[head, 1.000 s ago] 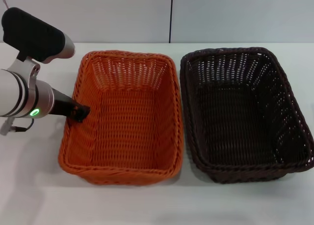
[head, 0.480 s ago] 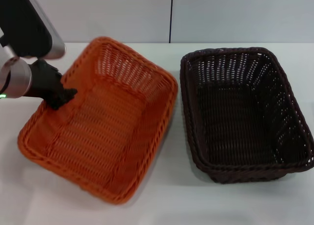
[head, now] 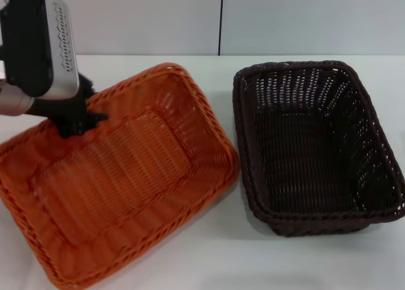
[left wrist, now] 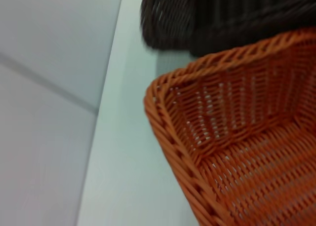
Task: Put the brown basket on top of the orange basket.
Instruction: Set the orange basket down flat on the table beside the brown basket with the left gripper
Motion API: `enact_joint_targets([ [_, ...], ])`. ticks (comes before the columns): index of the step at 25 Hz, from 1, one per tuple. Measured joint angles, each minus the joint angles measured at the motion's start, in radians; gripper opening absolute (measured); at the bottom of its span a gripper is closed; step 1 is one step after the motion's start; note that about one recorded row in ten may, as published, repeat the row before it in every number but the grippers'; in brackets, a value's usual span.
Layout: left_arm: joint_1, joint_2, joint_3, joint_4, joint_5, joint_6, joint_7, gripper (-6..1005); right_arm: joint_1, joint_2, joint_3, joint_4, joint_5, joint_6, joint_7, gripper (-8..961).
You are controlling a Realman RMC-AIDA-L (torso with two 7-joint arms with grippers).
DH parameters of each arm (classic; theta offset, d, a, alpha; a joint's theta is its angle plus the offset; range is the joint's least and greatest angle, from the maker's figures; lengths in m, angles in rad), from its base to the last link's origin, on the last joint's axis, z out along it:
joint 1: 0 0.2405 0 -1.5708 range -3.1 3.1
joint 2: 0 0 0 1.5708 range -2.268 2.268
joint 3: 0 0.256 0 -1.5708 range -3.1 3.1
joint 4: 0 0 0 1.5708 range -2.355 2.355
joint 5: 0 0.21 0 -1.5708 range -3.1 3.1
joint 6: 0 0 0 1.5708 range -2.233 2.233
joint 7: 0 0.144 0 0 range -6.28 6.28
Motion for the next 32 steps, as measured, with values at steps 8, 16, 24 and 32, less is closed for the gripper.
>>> enact_joint_targets([
  [8, -0.095, -0.001, -0.026, 0.156, -0.099, 0.019, 0.273, 236, 0.009, 0.0, 0.0, 0.003, 0.012, -0.01, 0.0, 700],
  [16, -0.169, -0.002, -0.019, 0.304, -0.1, 0.178, 0.294, 214, 0.017, 0.0, 0.0, 0.004, 0.019, -0.016, 0.0, 700],
  [24, -0.174, -0.01, 0.024, 0.341, -0.131, 0.325, 0.237, 234, 0.041, -0.001, 0.01, 0.011, 0.025, -0.038, 0.0, 700],
  [32, -0.172, -0.009, 0.044, 0.345, -0.13, 0.342, 0.237, 392, 0.052, -0.003, 0.01, 0.012, 0.025, -0.041, 0.0, 700],
])
